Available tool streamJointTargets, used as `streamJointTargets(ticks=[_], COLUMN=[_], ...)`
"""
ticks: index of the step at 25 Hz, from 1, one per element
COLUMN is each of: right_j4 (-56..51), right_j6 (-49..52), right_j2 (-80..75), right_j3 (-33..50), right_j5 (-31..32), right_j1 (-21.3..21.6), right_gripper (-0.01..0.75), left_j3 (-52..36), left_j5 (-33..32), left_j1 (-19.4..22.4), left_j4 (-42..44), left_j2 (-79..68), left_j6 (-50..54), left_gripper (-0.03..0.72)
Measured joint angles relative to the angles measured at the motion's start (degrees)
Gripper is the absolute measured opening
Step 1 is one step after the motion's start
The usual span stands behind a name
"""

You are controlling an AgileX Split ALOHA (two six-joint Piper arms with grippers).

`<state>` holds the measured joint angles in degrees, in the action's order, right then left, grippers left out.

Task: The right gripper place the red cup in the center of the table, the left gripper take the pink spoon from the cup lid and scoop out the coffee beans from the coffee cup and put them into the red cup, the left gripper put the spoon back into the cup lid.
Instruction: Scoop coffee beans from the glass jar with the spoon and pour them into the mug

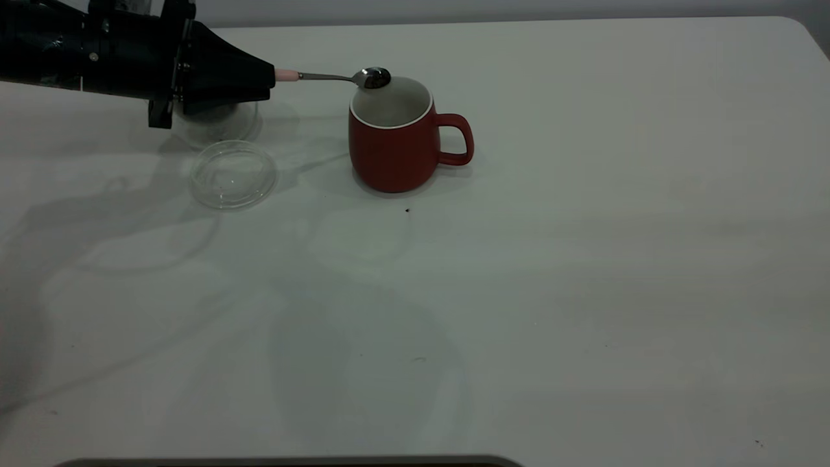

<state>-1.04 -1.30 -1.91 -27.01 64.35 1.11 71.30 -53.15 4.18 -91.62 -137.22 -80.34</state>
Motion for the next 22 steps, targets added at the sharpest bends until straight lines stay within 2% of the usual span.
streamJointTargets(ticks=[11,22], right_j4=[0.0,0.0], right_j6=[0.0,0.0], right_j2=[0.0,0.0], right_j3=[0.0,0.0], right_j5=[0.0,0.0], right_j1=[0.0,0.0], right_gripper=[0.591,0.591], left_j3=[0.0,0.0], left_j5=[-0.2,-2.2], left_j1=[0.0,0.0], left_j4=[0.0,3.6], left_j2=[0.0,0.0], left_j6=[-15.2,-20.9], left_gripper=[0.125,0.125])
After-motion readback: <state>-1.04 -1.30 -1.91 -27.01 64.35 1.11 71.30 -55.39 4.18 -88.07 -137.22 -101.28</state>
